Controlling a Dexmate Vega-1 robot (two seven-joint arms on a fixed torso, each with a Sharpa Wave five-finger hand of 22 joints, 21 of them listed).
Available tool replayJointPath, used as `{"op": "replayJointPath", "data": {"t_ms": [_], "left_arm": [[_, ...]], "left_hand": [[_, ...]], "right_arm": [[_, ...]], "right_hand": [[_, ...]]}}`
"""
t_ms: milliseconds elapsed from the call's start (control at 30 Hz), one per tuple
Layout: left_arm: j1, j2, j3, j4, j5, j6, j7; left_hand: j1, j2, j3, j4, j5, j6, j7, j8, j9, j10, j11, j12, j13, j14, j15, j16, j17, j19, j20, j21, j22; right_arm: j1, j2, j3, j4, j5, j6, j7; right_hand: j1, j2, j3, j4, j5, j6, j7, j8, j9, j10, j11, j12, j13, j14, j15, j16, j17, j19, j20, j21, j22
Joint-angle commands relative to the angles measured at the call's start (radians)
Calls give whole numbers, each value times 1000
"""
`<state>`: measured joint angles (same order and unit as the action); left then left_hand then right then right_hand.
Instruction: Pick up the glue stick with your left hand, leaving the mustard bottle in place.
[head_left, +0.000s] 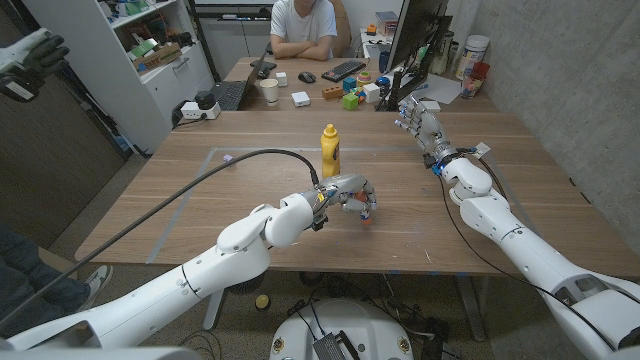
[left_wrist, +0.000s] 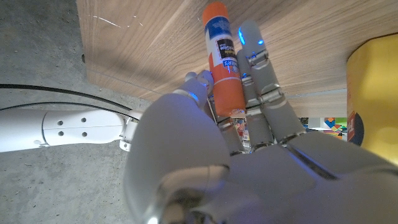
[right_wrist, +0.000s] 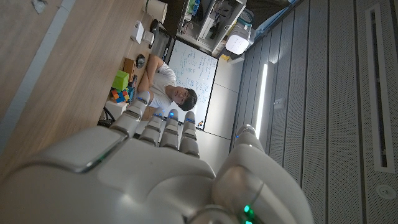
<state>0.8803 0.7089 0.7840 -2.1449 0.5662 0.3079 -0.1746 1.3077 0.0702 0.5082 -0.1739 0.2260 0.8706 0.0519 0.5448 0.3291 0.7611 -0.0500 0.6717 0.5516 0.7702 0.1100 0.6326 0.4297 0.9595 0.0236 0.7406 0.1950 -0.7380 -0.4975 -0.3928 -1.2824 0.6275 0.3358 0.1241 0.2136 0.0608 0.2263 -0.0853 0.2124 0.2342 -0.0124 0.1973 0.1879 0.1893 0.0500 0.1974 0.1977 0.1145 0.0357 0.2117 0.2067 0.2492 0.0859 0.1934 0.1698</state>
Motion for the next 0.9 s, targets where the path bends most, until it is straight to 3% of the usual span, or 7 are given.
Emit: {"op": "replayJointPath", "data": {"t_ms": [33, 900], "left_arm": [[-12, 9, 17, -17, 21, 26, -26], [-13, 36, 3, -82, 65, 59, -66]], "left_hand": [[20, 8, -1, 0, 10, 13, 2, 9, 0, 59, -31, 12, 89, 189, -253, -5, 6, -16, -5, 12, 0], [18, 3, -6, 1, 15, 18, 0, 8, -7, 69, -28, 2, 107, 191, -248, -19, 24, -53, 12, 27, -7]], "right_arm": [[6, -1, -6, -2, -8, -11, -6], [9, 1, -13, -19, -19, -24, -22]], "right_hand": [[-6, 4, 4, -3, 10, 7, -3, 7, 4, 6, 0, 7, 2, 11, -3, 4, 6, 6, -2, 1, 1], [-6, 5, 5, -7, 11, 10, 0, 6, 4, 13, 3, 9, 2, 18, -3, 6, 6, 30, 8, 7, 1]]}}
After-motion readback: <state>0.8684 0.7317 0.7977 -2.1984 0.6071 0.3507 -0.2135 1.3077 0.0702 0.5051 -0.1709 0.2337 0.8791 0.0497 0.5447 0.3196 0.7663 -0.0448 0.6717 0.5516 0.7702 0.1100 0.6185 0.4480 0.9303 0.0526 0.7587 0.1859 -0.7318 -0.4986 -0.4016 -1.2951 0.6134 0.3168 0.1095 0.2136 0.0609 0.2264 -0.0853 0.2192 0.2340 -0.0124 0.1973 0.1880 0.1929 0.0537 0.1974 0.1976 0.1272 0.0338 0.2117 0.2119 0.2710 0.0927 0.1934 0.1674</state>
